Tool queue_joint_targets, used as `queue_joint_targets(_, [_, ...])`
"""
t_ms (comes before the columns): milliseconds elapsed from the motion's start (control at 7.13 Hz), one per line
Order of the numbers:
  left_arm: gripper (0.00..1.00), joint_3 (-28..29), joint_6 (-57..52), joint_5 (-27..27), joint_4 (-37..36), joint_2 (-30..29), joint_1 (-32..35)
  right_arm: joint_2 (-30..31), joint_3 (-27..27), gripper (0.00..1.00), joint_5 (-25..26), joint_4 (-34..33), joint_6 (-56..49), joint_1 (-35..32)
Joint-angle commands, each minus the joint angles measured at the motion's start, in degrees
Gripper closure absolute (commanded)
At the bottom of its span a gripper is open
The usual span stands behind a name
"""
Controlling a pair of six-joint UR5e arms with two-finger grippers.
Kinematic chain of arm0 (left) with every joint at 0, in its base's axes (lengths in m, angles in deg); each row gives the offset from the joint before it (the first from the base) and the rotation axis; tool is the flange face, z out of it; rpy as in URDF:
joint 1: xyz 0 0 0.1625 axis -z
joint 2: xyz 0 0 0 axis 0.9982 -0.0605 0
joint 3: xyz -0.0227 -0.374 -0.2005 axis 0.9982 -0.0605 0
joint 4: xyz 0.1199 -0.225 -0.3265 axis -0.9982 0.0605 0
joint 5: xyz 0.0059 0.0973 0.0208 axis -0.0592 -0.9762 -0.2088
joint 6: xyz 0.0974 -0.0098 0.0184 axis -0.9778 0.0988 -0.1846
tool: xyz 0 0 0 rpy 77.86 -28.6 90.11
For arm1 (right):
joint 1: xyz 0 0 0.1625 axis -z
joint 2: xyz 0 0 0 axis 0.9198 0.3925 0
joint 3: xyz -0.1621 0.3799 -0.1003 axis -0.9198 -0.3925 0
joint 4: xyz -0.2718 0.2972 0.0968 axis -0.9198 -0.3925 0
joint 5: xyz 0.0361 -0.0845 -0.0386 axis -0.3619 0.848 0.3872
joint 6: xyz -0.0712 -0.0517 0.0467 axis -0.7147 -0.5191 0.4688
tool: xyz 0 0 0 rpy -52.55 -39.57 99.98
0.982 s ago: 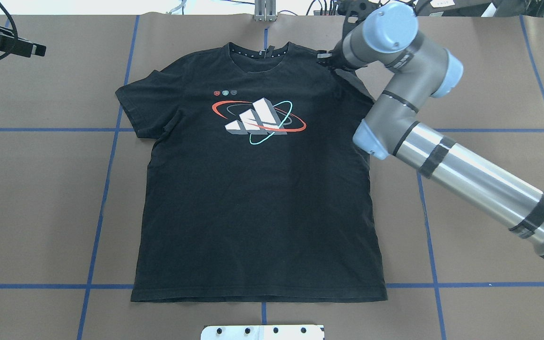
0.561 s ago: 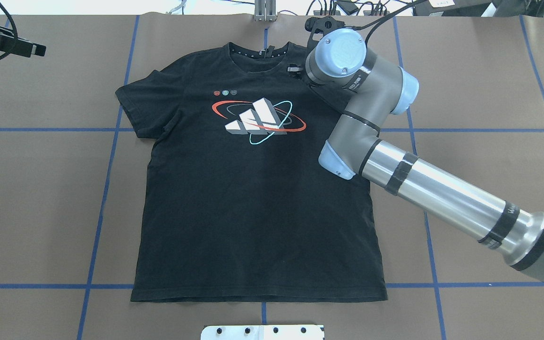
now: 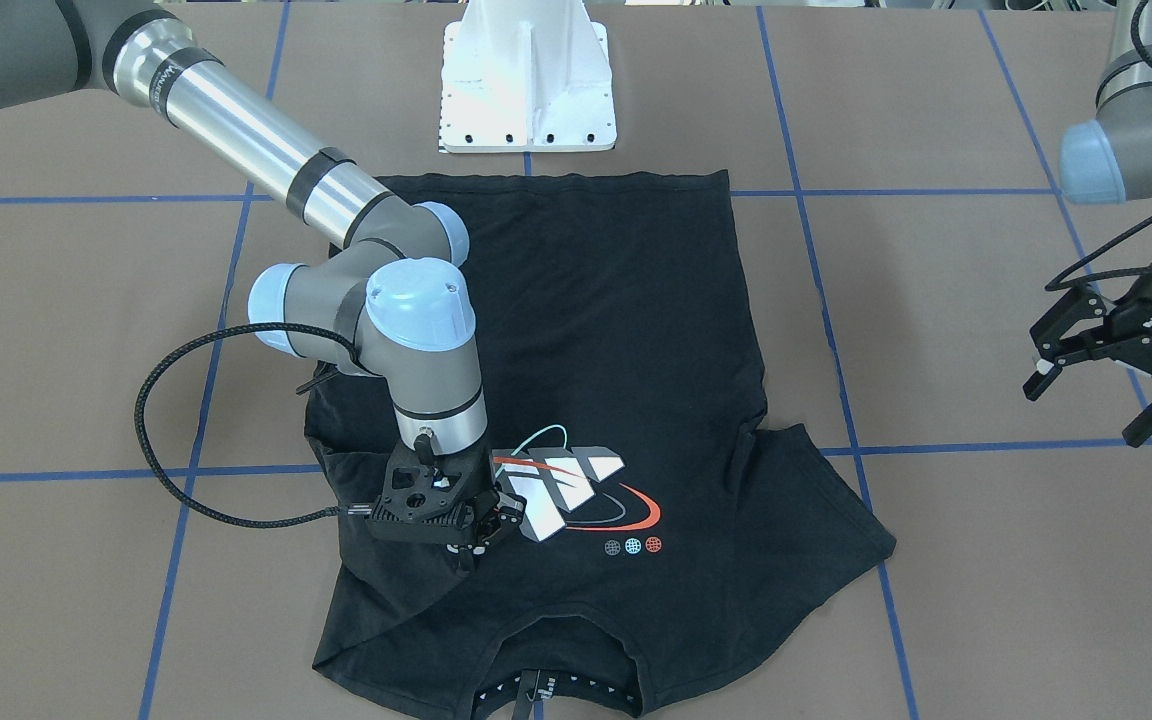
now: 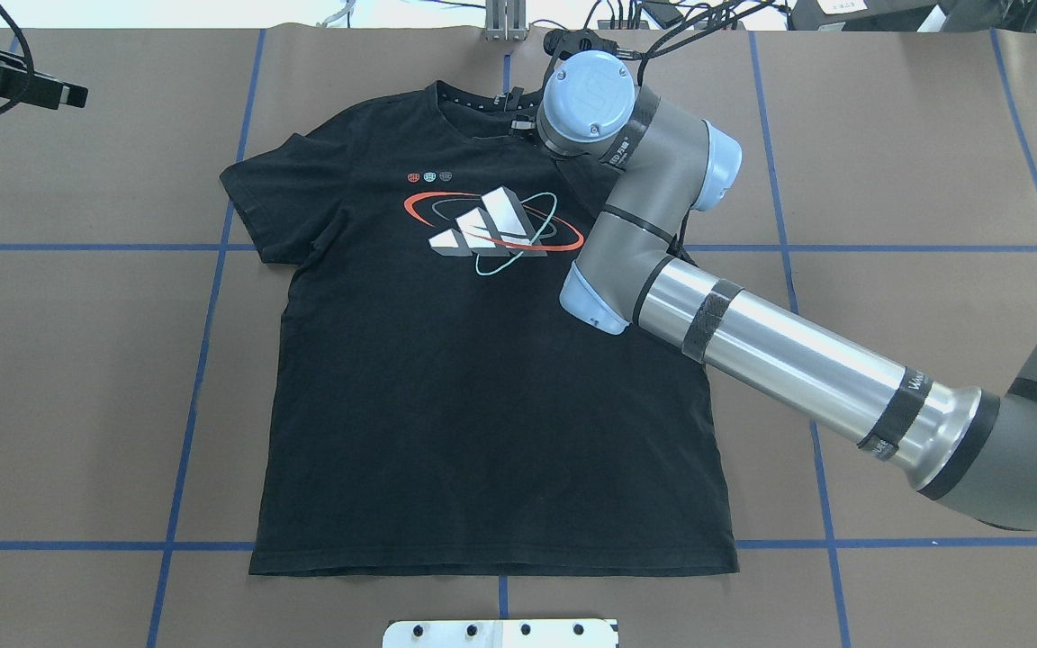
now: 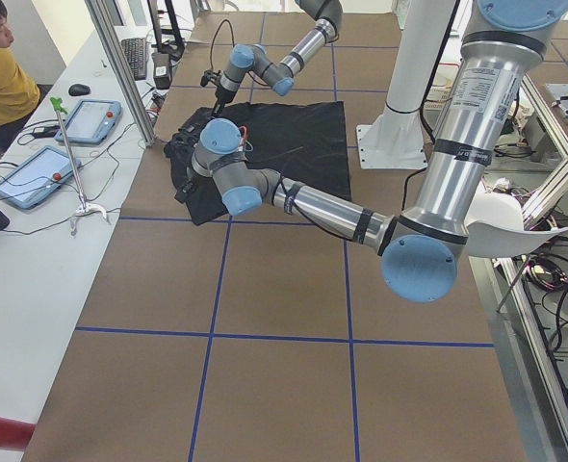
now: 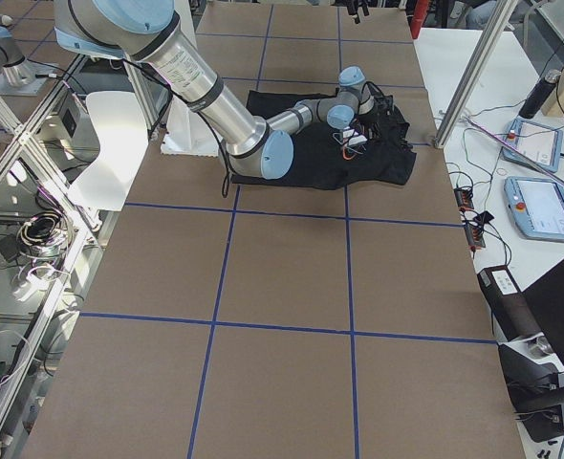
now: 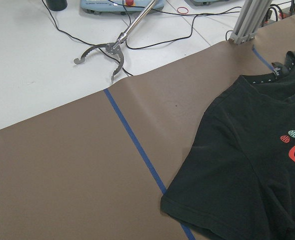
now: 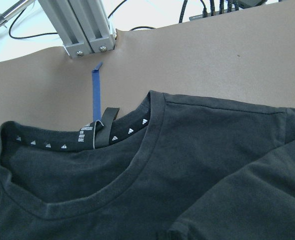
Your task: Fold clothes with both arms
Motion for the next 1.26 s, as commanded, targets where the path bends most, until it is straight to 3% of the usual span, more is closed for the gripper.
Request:
queue_joint_targets(0, [0.00, 0.00, 0.01, 0.00, 0.00, -0.07, -0.04, -0.16, -0.45, 1.00, 0.87, 0.01, 1.28, 0.08])
queue_joint_targets(280, [0.00, -0.09, -0.08, 0.00, 0.00, -0.07, -0.04, -0.24, -0.45, 0.01, 1.48, -0.07, 1.37, -0.01])
queue_joint_targets(421, [0.00, 0.00, -0.08, -0.09, -0.18, -0.07, -0.65, -0.25, 0.24, 0.01, 0.79, -2.16, 0.76, -0.44])
queue_joint_targets(701, [0.00, 1.31, 0.97, -3.67, -0.09, -0.42, -2.32, 0.62, 6.36, 0.00, -8.30, -12.50, -8.42, -4.11])
queue_joint_targets(841, [0.00, 3.58, 5.50, -6.91, 0.52, -2.51, -4.85, 4.20, 11.71, 0.00, -12.80, -14.82, -14.31, -6.49])
queue_joint_targets(1122, [0.00, 13.21, 14.64, -13.41, 11.54, -5.50, -10.30, 18.05, 25.31, 0.00, -21.24, -15.10, -23.45, -12.54])
